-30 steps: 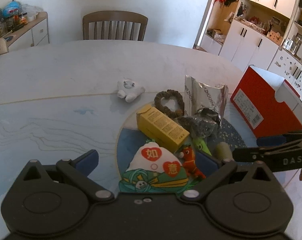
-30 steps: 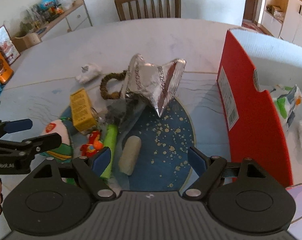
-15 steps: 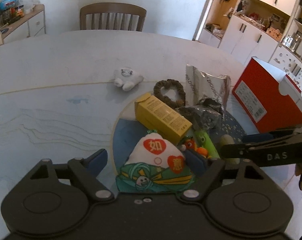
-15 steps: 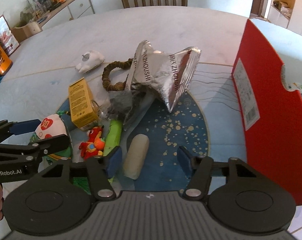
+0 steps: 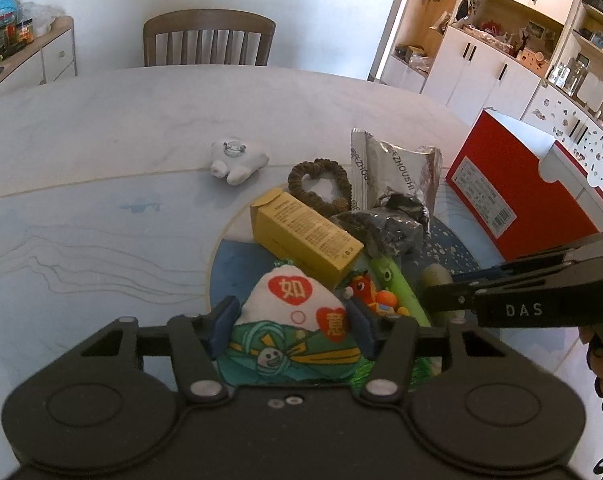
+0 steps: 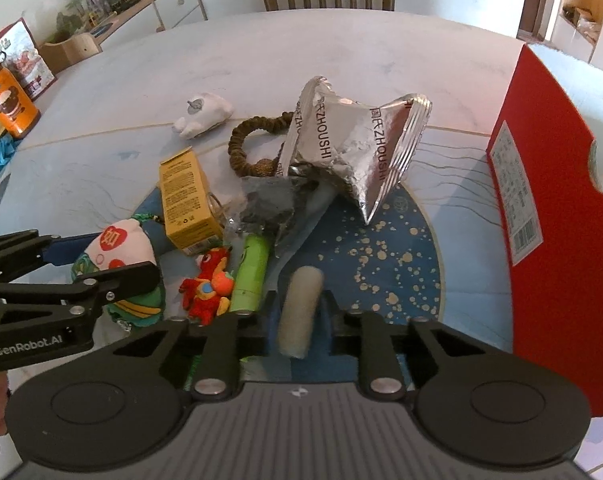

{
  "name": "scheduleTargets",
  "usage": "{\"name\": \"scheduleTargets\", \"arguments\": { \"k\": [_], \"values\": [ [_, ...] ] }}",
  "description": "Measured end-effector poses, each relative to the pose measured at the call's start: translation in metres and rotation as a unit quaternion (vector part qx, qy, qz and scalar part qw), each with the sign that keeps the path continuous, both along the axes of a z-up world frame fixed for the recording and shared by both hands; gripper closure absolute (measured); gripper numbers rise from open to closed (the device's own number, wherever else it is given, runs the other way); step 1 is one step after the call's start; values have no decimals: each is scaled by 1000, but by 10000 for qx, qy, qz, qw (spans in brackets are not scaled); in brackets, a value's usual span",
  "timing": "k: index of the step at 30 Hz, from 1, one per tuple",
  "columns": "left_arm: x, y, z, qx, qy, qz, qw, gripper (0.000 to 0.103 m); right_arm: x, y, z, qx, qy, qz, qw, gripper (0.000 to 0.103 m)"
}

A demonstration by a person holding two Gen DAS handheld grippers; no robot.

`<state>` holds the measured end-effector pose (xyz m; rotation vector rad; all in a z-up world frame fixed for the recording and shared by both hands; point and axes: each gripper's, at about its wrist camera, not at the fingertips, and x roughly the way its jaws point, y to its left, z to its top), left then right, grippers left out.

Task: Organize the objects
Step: 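Grasp the cream roller with the right gripper while the left grasps the green-and-white pouch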

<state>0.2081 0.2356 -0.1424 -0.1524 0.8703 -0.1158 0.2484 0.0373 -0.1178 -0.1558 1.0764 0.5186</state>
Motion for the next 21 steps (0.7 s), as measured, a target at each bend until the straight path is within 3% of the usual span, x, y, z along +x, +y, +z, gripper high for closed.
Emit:
{"name": "scheduleTargets", "arguments": {
  "k": [10, 21],
  "values": [
    [-6, -3, 19, -142, -29, 41, 9999, 47, -8, -18, 17, 190, -49, -87, 9998, 88],
    [-18, -24, 70, -368, -242, -117, 9990, 47, -29, -56, 63, 603, -63, -141, 9981, 88]
  ]
}}
